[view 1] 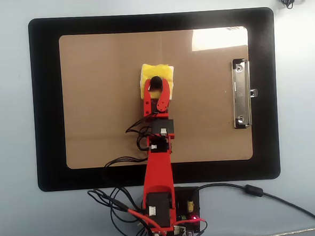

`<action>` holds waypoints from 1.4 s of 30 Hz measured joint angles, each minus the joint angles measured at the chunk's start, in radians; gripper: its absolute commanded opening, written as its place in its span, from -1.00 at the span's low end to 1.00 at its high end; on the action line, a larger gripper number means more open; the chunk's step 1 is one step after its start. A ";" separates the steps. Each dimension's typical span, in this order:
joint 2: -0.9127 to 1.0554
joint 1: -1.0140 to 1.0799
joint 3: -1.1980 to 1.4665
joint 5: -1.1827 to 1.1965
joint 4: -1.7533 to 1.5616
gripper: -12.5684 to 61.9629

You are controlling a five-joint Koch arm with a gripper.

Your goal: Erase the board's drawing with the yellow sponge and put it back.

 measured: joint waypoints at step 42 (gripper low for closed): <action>0.064 -0.120 0.160 -0.012 -0.094 -0.88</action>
